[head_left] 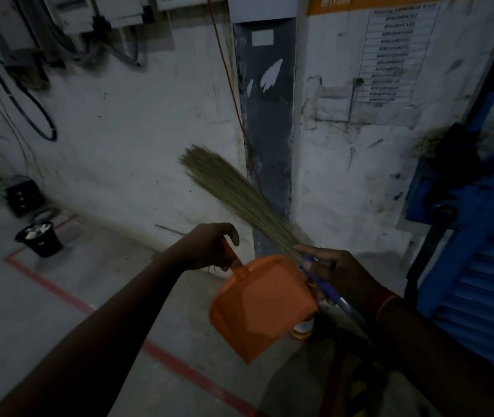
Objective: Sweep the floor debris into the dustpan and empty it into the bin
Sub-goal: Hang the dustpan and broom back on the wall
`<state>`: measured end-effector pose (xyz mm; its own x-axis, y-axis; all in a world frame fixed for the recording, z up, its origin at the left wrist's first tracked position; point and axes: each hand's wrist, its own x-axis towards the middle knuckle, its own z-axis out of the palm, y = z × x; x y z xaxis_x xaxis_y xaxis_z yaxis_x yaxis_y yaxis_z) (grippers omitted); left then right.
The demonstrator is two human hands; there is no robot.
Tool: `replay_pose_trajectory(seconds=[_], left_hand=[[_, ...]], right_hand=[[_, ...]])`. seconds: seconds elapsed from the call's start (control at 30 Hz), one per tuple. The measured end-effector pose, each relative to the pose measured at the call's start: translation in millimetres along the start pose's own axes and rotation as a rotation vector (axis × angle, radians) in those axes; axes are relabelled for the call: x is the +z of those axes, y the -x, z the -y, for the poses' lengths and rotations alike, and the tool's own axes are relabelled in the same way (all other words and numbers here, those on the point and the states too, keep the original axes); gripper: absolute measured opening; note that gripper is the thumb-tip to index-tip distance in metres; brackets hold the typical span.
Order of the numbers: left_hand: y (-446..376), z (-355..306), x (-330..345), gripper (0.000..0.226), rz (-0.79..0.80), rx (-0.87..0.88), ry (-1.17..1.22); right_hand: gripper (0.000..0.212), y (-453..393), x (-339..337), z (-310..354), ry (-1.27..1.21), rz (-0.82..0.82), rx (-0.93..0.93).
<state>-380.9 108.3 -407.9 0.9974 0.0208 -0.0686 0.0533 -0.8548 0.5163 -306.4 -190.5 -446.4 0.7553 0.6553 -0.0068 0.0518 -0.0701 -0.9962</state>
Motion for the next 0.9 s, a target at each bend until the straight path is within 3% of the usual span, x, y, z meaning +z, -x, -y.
replay_pose_trajectory(seconds=[0.13, 0.2, 0.47, 0.6, 0.67, 0.8, 0.9], left_hand=[[7, -10, 6, 0.036, -0.212, -0.030, 0.194], [10, -13, 5, 0.038, -0.233, -0.015, 0.265], [8, -22, 2, 0.025, 0.019, -0.079, 0.379], [9, -26, -3, 0.026, 0.071, -0.074, 0.430], [11, -30, -5, 0.028, 0.084, -0.052, 0.429], [11, -34, -6, 0.024, 0.108, 0.002, 0.312], [9, -35, -7, 0.026, 0.163, 0.041, 0.137]], right_hand=[[0.034, -2, -6, -6, -0.030, 0.003, -0.004], [0.035, -5, -6, -11, -0.042, 0.011, -0.008], [0.036, -16, -10, -14, -0.014, 0.005, -0.056], [0.058, -19, -15, -20, -0.088, 0.010, -0.059], [0.056, -20, -16, -22, -0.125, 0.012, -0.046], [0.039, -25, -16, -27, -0.113, -0.031, -0.069], [0.059, -29, -13, -32, -0.111, -0.031, -0.065]])
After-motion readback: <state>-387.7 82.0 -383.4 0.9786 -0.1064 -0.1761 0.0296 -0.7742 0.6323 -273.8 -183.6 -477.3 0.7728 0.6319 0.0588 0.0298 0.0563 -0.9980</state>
